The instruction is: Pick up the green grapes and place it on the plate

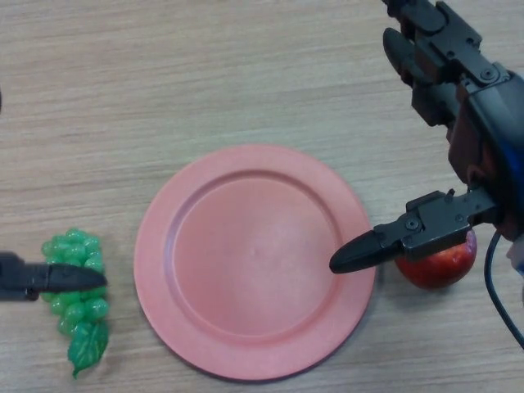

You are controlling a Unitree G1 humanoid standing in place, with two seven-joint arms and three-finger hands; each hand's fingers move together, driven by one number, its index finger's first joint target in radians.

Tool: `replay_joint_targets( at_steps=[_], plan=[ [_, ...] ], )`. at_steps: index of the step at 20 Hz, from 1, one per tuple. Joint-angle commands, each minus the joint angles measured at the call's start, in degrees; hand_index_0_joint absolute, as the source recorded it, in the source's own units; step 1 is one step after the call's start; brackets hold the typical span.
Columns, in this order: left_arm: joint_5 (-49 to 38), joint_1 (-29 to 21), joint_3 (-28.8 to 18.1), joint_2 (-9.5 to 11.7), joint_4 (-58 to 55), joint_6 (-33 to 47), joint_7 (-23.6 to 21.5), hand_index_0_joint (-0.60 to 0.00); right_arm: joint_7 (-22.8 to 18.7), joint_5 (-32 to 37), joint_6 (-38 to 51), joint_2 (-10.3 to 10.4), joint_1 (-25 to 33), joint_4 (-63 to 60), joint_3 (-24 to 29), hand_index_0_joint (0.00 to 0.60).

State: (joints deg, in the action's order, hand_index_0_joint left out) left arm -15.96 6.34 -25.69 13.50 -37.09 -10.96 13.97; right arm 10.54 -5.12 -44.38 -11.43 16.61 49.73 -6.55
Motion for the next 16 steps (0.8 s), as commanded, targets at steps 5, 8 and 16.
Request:
replay_joint_targets(
  at_steps=[5,8,16],
  plan=[
    [7.7,5.7,-8.0,-1.7,10.0,19.4,4.5,0.000,-0.8,1.0,8.8,0.5,3.1,0.4,-0.2,0.000],
    [10.7,7.5,-9.2,-2.2,15.9,23.2,7.5,0.000,-2.7,2.3,9.2,0.5,3.5,-0.3,-1.6,0.000],
    [15.4,6.4,-4.7,-1.6,30.1,32.0,1.5,0.000,-5.5,5.7,9.5,0.5,3.7,-0.8,-2.5,0.000]
  ],
)
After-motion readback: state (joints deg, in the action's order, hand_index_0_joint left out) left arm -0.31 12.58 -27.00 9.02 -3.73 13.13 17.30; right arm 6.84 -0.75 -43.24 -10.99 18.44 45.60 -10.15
